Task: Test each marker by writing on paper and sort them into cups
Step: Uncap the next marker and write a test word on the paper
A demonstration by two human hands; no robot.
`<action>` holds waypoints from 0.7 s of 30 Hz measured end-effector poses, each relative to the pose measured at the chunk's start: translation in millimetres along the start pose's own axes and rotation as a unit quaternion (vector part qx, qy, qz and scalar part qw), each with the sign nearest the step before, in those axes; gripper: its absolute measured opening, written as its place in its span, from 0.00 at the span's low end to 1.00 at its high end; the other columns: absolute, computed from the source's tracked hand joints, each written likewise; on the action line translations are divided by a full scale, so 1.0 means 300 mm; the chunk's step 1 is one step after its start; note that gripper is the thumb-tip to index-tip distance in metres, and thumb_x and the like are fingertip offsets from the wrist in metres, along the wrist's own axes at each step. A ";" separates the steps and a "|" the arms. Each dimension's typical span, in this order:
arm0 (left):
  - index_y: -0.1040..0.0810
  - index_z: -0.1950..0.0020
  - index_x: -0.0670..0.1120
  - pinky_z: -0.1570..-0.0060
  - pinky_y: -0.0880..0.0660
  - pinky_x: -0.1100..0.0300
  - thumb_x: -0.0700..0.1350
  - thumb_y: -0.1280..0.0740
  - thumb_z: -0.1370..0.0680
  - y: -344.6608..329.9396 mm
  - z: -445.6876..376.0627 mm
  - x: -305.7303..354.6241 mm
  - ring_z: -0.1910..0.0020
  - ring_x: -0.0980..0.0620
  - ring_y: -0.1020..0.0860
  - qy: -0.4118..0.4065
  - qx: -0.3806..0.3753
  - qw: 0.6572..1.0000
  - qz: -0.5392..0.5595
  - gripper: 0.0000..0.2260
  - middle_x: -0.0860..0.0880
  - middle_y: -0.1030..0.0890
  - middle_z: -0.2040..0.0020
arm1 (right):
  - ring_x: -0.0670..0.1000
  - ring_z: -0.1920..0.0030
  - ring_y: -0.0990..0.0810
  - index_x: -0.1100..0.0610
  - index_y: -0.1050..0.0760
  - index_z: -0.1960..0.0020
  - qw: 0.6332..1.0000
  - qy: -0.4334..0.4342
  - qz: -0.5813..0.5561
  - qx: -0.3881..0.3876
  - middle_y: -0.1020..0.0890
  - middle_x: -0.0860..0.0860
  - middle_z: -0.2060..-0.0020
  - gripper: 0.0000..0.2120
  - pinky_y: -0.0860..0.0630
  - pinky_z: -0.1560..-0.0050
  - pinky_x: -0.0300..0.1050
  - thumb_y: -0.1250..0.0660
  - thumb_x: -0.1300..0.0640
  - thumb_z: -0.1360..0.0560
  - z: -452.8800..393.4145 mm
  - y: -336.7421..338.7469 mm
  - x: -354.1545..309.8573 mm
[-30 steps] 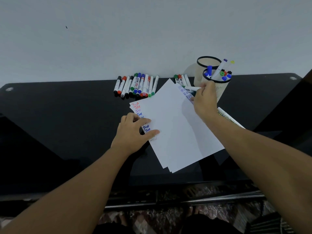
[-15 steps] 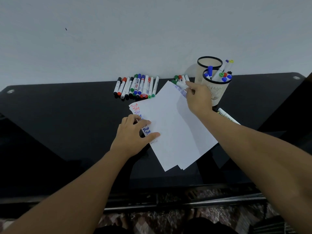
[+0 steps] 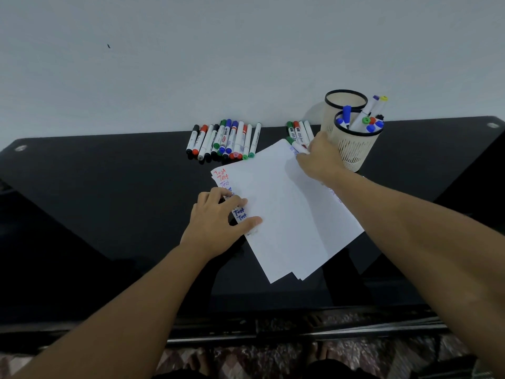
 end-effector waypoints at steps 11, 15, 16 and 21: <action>0.26 0.29 0.63 0.37 0.32 0.50 0.78 0.44 0.30 0.024 -0.173 -0.041 0.44 0.53 0.35 -0.026 -0.068 0.996 -0.046 0.35 0.55 0.31 0.47 | 0.58 0.55 0.26 0.61 0.32 0.34 0.974 0.068 0.217 -0.006 0.20 0.59 0.48 0.13 0.32 0.58 0.49 0.43 0.57 0.17 -0.086 -0.037 -0.035; 0.22 0.35 0.61 0.29 0.39 0.48 0.78 0.44 0.32 -0.008 -0.161 -0.054 0.32 0.51 0.38 -0.037 -0.024 0.999 -0.006 0.34 0.56 0.32 0.32 | 0.60 0.55 0.26 0.60 0.39 0.27 0.975 0.079 0.207 -0.001 0.22 0.59 0.49 0.23 0.31 0.56 0.50 0.41 0.54 0.19 -0.091 -0.032 -0.066; 0.22 0.35 0.62 0.27 0.42 0.47 0.78 0.43 0.33 -0.007 -0.162 -0.056 0.28 0.51 0.40 -0.035 -0.029 0.999 -0.004 0.34 0.56 0.34 0.28 | 0.60 0.56 0.25 0.60 0.39 0.29 0.977 0.081 0.195 0.004 0.21 0.60 0.46 0.20 0.31 0.57 0.50 0.42 0.53 0.19 -0.093 -0.032 -0.077; 0.25 0.31 0.63 0.25 0.44 0.46 0.78 0.43 0.32 0.000 -0.157 -0.054 0.25 0.51 0.40 -0.026 -0.047 0.999 0.007 0.35 0.54 0.33 0.25 | 0.61 0.50 0.22 0.59 0.34 0.35 0.999 0.032 0.029 -0.003 0.21 0.58 0.46 0.17 0.34 0.62 0.48 0.44 0.48 0.16 -0.075 -0.038 -0.118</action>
Point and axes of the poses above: each hand's wrist, its own z-axis away from the middle knuckle, its own y-axis out of the back of the hand, x = y × z, the point moved 2 cm from there along -z, towards the middle knuckle
